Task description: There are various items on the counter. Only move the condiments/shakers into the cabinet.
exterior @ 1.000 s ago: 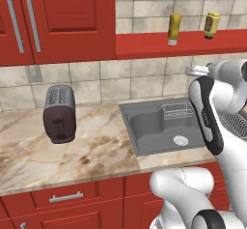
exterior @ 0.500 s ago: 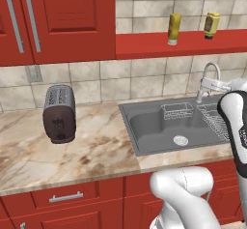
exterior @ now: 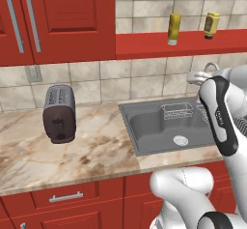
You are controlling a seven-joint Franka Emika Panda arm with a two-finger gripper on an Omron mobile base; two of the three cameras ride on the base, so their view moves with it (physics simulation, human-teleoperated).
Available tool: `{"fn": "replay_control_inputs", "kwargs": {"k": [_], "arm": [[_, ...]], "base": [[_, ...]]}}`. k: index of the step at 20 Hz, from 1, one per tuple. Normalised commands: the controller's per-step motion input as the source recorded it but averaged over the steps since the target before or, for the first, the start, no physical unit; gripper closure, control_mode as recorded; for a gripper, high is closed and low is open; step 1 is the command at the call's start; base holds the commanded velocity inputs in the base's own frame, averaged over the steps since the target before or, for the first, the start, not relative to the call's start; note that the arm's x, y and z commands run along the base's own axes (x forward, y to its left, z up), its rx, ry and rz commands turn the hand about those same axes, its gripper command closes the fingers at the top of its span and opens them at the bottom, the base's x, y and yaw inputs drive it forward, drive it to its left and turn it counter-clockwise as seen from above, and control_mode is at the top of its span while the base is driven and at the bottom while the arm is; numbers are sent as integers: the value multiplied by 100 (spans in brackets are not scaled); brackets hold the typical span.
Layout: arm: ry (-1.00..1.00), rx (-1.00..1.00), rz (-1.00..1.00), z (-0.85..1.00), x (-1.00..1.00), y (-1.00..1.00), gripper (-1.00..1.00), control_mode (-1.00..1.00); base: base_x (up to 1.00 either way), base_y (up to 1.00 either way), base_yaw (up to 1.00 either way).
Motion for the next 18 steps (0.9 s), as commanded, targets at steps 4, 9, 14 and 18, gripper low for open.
{"fn": "replay_control_inputs", "kwargs": {"k": [4,9,14,18], "arm": [[0,0,0,0,0,0,-100,-100],[7,-1,2,-24,-16,19,-100,100],[0,0,0,0,0,0,-100,100],[0,0,0,0,0,0,-100,100]], "base": [[0,0,0],[-8,11,2],[-36,84,13],[-1,100,11]]}}
